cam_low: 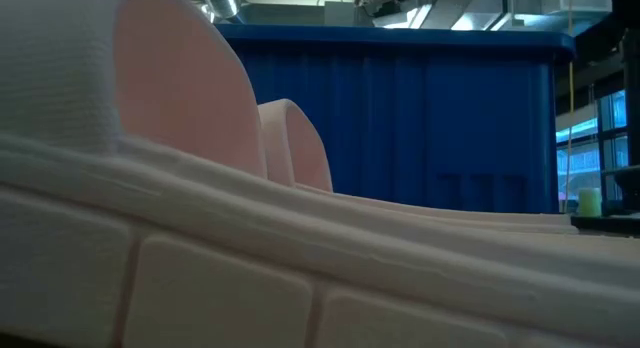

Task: Pick and place slides into bin
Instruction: Put the black slide into the blue container

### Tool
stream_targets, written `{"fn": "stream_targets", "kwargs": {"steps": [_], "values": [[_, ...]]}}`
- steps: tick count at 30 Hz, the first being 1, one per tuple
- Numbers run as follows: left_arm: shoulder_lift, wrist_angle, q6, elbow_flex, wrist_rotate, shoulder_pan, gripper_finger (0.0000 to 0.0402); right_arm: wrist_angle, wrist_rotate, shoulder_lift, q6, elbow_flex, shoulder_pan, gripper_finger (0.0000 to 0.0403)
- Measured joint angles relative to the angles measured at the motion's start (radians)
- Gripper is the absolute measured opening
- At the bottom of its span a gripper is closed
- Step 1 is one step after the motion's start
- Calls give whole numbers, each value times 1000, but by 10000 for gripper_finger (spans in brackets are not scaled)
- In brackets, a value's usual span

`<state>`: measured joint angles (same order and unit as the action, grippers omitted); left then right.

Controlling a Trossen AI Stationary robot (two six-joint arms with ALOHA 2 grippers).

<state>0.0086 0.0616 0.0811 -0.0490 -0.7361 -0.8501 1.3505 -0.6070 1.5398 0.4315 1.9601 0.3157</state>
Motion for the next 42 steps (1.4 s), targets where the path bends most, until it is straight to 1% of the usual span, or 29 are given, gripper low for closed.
{"fn": "stream_targets", "kwargs": {"steps": [3, 6, 8, 11, 15, 19, 21, 23, 26, 31, 42], "values": [[0, 0, 0, 0, 0, 0, 176, -21, -63, 4, -186, -5, -98, 13], [0, 0, 0, 0, 0, 0, 176, -48, -78, 23, -325, -33, -215, 13], [0, 0, 0, 0, -1, 0, 176, -95, -85, 41, -440, -76, -294, 14], [0, 0, 0, 0, -1, 0, 176, -241, -84, 70, -611, -169, -400, 13], [0, 0, 0, 0, -1, 0, 176, -468, -80, 111, -765, -320, -520, 13], [0, 0, 0, 0, -2, 0, 176, -676, -84, 154, -922, -471, -598, 13], [0, 0, 0, 0, -2, 0, 176, -752, -79, 176, -982, -531, -622, 13], [0, 0, 0, 0, -2, 0, 176, -815, -71, 198, -1012, -577, -638, 13], [0, 0, 0, 0, -2, 0, 176, -882, -33, 231, -1016, -622, -657, 13], [0, 0, 0, 0, -2, 0, 176, -957, -27, 289, -1016, -636, -677, 13], [0, 0, 0, 0, -2, 0, 176, -959, -26, 396, -1013, -637, -691, 13]]}}
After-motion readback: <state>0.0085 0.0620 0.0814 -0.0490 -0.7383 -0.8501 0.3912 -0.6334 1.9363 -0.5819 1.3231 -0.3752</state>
